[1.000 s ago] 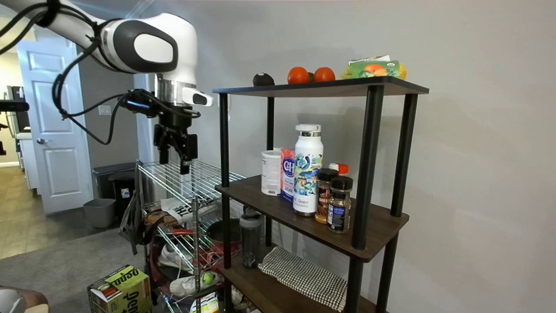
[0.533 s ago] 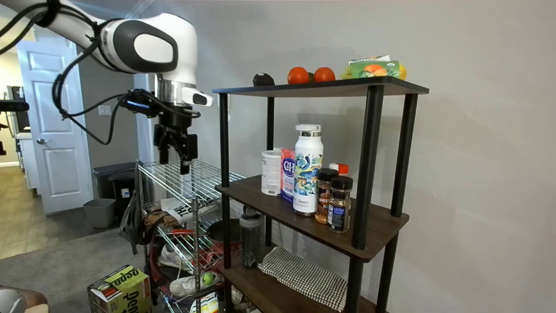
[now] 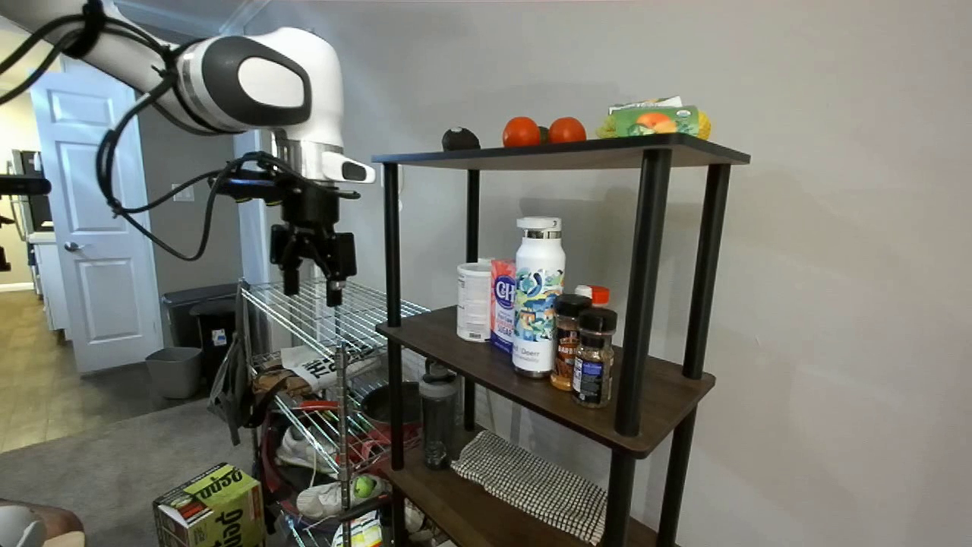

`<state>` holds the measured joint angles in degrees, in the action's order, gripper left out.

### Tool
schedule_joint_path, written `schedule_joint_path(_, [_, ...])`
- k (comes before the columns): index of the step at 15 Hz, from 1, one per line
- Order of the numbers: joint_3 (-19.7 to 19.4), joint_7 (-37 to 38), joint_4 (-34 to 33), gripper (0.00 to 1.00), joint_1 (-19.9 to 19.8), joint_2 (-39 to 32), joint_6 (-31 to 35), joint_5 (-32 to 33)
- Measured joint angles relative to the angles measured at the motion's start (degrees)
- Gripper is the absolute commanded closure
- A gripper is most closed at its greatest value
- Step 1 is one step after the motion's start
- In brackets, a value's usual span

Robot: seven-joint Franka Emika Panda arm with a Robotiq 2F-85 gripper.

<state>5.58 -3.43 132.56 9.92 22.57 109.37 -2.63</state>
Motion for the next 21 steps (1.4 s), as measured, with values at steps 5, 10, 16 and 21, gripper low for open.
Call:
schedule_joint_path(5, [0.5,-6.1,-1.7,0.00,0.0,-3.6,-3.8,9.3])
schedule_joint_path(10, [1.9,-12.9,-1.7,0.00,0.2,-5.1,-9.5,16.0])
schedule_joint_path(16, [4.7,-19.4,-1.7,0.00,3.2,-5.0,-16.5,23.0])
schedule_joint_path(21, [7.0,-26.0,-1.7,0.00,7.1,-6.2,-16.1,26.7])
